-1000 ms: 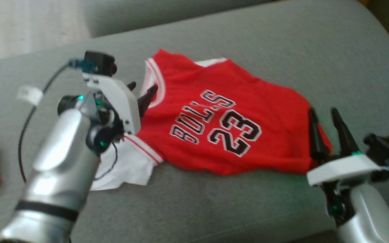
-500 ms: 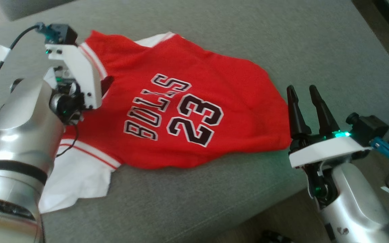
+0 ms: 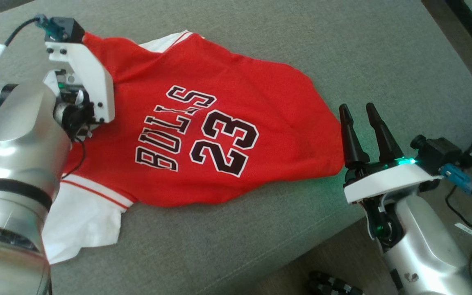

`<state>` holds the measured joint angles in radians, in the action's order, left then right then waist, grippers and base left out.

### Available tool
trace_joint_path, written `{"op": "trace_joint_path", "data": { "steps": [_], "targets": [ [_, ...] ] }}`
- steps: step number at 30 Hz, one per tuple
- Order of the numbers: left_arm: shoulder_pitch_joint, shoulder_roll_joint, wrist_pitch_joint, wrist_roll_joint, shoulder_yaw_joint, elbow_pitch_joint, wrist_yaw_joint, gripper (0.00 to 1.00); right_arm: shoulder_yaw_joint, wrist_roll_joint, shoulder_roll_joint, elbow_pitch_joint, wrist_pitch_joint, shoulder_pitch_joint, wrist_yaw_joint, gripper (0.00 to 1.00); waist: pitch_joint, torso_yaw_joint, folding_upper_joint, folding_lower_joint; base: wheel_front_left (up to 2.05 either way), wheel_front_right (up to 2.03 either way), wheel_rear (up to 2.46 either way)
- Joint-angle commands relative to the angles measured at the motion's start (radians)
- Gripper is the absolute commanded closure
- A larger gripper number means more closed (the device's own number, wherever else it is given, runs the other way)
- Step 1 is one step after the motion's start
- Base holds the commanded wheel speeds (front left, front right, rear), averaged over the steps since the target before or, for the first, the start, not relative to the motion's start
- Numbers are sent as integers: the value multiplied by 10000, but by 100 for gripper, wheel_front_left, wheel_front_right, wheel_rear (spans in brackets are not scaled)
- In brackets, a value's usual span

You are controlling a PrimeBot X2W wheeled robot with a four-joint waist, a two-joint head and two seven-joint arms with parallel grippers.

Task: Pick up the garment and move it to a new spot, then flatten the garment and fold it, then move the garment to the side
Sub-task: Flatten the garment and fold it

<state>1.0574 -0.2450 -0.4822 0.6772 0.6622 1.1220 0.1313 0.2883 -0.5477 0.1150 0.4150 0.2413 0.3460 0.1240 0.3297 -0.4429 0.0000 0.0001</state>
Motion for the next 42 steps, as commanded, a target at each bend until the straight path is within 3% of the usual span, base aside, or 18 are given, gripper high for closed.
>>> {"op": "trace_joint_path", "data": {
  "steps": [1, 10, 20, 25, 26, 27, 37, 42],
  "targets": [
    [306, -260, 131, -97, -56, 19, -6, 100, 199, -74, 220, -181, 152, 219, 67, 0, -93, 100, 0, -1, 0, 0, 0],
    [921, -573, 1417, -33, -389, 738, -597, 100, 98, 12, 435, -193, 178, 191, 67, 0, -409, 580, 0, -1, 0, 0, 0],
    [1440, -1506, 3443, 348, -1232, 1220, -2012, 100, 34, -5, 586, -373, 186, 179, 67, 0, -148, 900, 0, -1, 0, 0, 0],
    [1274, -1633, 4120, 497, -1447, 1380, -2447, 100, -22, 34, 613, -322, 188, 171, 67, 0, -230, 1057, 0, -1, 0, 0, 0],
    [1207, -1589, 4214, 503, -1433, 1392, -2388, 55, -5, 51, 609, -307, 187, 167, 67, 0, -291, 1111, 0, -1, 0, 0, 0],
    [1106, -1489, 4169, 572, -1448, 1412, -2256, 0, 32, 58, 602, -294, 180, 156, 67, 0, -371, 1178, 0, -1, 0, 0, 0],
    [610, -404, 4699, 212, -672, 1116, -833, 0, 60, 128, 810, -233, -117, -67, 67, 0, -1353, 2372, 0, -1, 0, 0, 0],
    [371, 158, 6014, 73, -418, 254, -398, 0, -64, -22, 1033, 8, -727, 445, 67, 0, -1588, 3143, 0, -1, 0, 0, 0]
  ]
}}
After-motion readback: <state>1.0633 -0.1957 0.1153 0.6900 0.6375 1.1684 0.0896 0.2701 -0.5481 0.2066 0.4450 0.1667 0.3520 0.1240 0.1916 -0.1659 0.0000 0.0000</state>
